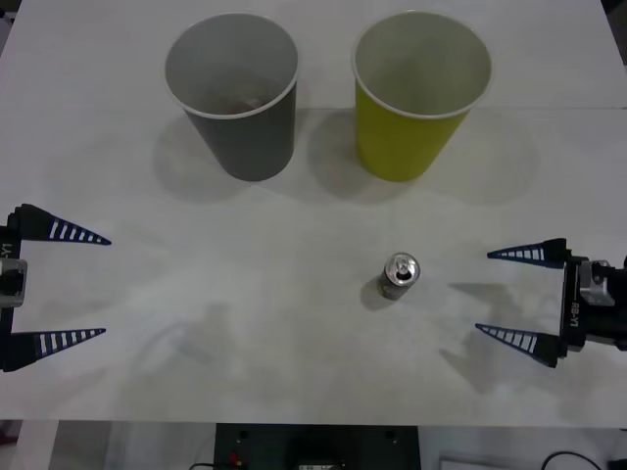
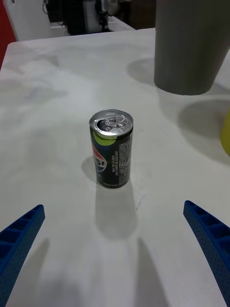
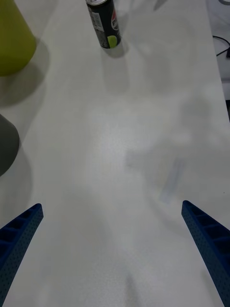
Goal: Put the can into the green bin and the plastic bottle into the gray bin
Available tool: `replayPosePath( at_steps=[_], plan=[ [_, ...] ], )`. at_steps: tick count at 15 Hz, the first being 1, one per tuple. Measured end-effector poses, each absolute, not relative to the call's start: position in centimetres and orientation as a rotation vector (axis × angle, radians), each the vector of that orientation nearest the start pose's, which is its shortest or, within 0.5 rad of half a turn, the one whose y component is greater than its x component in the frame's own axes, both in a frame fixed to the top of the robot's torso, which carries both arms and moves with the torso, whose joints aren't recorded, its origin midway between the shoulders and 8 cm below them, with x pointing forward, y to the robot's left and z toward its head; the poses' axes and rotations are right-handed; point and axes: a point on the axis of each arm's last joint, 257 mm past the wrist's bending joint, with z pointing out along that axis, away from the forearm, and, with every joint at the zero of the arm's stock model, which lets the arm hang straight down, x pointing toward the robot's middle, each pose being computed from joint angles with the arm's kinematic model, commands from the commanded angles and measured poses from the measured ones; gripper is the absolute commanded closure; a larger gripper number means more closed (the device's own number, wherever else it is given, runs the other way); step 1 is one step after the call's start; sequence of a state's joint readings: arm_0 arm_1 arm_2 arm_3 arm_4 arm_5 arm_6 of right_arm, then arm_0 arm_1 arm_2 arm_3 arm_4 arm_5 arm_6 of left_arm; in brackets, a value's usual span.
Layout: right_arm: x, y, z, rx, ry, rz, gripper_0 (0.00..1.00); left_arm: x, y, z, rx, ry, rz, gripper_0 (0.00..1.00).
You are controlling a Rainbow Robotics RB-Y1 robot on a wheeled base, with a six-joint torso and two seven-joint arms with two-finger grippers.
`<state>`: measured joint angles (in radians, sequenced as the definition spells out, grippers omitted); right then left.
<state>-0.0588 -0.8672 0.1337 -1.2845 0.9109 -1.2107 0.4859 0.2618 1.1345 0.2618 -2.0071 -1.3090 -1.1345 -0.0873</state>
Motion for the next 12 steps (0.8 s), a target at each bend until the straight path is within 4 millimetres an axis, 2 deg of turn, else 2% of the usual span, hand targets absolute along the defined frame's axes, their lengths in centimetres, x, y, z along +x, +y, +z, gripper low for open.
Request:
replayPosePath(
  at_steps=[6,12],
  plan=[
    [40.2,-22.6,-27.5,-1.196,1.393,0.624,0.0,34.1,28.6,-16.7,1.762,1.444,-0.118,0.0],
    [41.7,-18.7,-28.4,-1.137,1.369,0.652,0.0,34.1,28.6,-16.7,1.762,1.444,-0.118,0.0]
  ],
)
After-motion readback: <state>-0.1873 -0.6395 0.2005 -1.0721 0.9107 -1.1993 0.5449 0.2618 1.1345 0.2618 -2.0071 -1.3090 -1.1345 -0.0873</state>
